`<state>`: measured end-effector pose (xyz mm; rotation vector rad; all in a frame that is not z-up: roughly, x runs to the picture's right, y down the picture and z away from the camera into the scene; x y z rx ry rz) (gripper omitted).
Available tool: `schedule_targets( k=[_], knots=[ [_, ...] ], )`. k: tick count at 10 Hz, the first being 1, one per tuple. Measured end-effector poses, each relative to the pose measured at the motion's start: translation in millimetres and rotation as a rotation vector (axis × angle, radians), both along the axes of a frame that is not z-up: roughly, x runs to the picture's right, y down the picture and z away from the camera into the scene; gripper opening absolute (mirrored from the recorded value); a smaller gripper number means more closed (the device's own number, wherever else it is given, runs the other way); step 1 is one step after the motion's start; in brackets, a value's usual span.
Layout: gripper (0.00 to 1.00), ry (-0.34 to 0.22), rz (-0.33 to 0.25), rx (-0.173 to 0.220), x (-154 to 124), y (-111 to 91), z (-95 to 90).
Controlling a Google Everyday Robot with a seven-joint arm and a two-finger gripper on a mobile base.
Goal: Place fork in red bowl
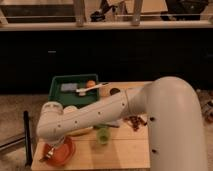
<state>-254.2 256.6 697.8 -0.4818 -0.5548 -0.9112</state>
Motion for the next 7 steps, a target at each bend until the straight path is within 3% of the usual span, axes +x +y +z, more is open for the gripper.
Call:
schedule_targets(
  k=[5,7],
  knots=[
    [0.78,0.007,0.016,-0.009,3.8,-3.3,4.5],
    [0.80,0.009,0.019,-0.005,5.5,-5.4,4.1]
  ],
)
